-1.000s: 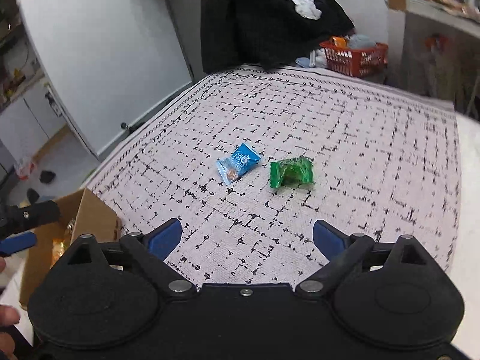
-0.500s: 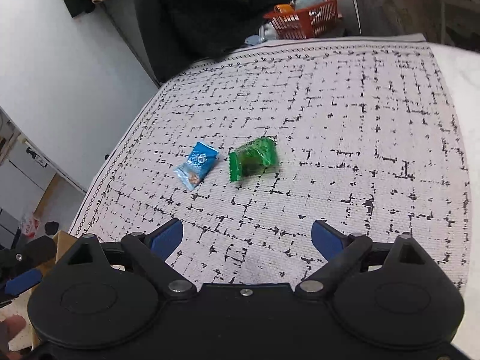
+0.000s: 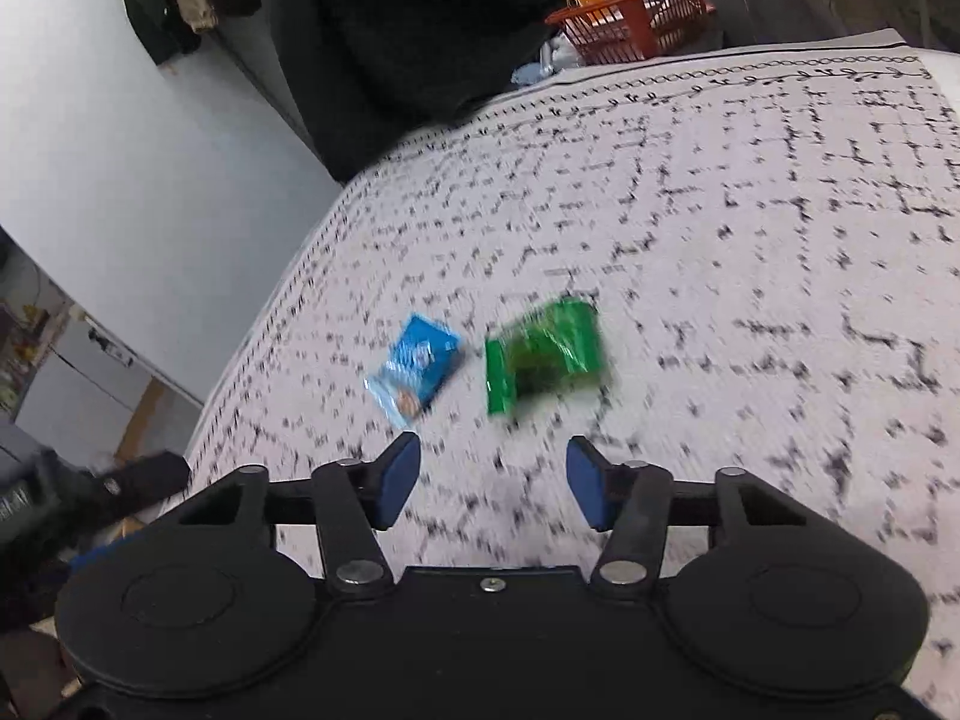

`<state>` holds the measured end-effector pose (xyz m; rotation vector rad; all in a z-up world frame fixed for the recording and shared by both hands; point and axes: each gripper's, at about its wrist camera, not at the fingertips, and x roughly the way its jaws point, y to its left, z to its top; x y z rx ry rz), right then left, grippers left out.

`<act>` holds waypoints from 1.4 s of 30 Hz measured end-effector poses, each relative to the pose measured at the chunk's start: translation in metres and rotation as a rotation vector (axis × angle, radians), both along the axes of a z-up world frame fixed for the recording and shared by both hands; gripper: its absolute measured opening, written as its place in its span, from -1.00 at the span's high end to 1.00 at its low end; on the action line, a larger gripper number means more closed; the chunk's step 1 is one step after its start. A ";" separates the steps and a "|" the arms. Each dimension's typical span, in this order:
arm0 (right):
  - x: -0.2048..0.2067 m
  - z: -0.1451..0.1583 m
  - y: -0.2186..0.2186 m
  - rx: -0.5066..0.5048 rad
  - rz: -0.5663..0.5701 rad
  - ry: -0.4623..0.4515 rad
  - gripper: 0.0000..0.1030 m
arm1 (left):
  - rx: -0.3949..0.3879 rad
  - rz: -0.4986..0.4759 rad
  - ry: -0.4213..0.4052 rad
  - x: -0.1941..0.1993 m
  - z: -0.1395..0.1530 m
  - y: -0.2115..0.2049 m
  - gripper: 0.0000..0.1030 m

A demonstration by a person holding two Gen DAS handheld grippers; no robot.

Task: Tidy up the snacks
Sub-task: 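Move both tools back toward the blue and green candies, then grasp the blue candy with the left tool while the right tool grasps the green candy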

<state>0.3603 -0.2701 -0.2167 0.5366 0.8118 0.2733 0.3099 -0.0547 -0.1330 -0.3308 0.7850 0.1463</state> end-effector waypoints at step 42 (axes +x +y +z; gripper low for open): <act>0.063 -0.023 -0.019 -0.016 -0.106 0.003 0.44 | 0.105 -0.188 0.100 0.129 -0.084 -0.057 -0.76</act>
